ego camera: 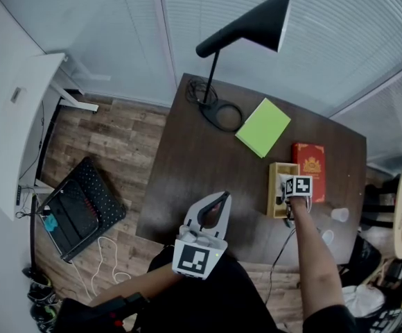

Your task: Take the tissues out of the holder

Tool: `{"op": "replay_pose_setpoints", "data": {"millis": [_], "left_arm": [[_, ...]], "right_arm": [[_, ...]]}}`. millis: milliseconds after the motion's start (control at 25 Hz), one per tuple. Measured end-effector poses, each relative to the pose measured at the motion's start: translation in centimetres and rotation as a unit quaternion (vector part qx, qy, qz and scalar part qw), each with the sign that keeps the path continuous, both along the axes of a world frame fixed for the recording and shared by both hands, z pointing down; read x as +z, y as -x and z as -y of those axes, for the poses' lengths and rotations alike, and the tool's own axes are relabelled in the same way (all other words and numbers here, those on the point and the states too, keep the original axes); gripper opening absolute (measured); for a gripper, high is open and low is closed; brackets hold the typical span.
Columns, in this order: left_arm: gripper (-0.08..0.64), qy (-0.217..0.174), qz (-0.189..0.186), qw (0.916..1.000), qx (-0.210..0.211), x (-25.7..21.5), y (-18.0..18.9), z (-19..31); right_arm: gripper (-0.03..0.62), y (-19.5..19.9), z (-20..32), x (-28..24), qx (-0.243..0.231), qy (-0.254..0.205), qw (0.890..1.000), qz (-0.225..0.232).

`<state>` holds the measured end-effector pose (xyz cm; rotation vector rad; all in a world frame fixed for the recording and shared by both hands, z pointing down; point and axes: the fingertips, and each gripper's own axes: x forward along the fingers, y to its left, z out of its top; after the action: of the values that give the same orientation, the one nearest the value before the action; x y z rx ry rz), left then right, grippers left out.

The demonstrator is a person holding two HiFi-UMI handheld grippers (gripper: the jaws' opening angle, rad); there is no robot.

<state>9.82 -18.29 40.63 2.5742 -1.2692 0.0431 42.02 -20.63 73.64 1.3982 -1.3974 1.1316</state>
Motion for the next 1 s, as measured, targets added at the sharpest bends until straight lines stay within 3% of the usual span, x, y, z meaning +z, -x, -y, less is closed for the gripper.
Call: {"op": "replay_pose_setpoints", "data": {"millis": [1000], "left_arm": [[0.0,-0.01,-0.018,0.9997,0.011,-1.0,-0.7,-0.9]], "right_arm": [[0.084,-0.8,-0.7,-2.7,-0.024,0.012,1.0,0.002]]}}
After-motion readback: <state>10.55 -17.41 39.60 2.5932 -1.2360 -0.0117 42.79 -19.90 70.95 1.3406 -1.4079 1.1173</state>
